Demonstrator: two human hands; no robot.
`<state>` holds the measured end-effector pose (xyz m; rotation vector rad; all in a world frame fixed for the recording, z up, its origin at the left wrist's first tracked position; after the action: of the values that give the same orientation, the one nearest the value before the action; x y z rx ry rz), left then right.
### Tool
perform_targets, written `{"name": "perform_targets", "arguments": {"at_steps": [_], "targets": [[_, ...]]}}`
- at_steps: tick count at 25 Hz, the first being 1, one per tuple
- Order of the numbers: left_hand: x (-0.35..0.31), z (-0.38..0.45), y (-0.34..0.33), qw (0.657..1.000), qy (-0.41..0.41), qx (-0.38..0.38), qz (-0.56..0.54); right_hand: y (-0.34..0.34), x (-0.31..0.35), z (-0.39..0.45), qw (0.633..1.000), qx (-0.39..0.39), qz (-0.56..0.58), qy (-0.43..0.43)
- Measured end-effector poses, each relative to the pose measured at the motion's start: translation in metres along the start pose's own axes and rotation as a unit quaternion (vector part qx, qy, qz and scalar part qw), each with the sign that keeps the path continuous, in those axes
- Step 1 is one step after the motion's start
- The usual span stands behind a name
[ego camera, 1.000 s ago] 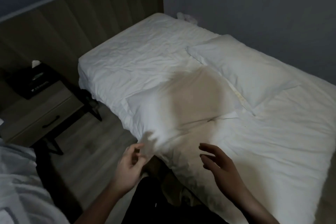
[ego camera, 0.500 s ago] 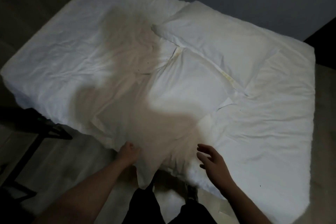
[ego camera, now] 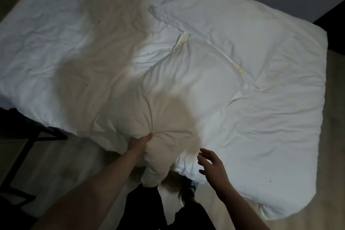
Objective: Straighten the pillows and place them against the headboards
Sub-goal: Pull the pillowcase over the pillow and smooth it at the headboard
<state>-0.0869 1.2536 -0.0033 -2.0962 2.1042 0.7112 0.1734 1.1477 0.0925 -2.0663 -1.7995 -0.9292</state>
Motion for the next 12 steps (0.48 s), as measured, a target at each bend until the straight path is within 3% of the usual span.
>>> {"name": "perform_targets", "arguments": {"at_steps": [4, 9, 12], "targets": [[-0.036, -0.077, -0.005, 0.993, -0.108, 0.013, -0.039, 0.014, 0.016, -0.013, 0.999, 0.001, -0.018, 0.041], [-0.038, -0.18, -0.02, 0.983, -0.154, 0.011, -0.099, 0.047, 0.045, -0.036, 0.987, 0.046, -0.049, 0.145], [-0.021, -0.23, -0.019, 0.977, -0.198, 0.013, -0.079, 0.077, 0.049, -0.044, 0.975, 0.08, -0.066, 0.197]]}}
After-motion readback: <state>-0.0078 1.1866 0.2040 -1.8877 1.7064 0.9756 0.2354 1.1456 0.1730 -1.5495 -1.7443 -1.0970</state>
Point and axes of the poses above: each hand's wrist, its own z-axis towards the middle knuckle, its own y-axis out of the back of the hand, x = y × z, the point moved 1 cm from there along z, towards the middle knuckle, and after that the axes turned 4 degrees about z, right-handed, at the moved point
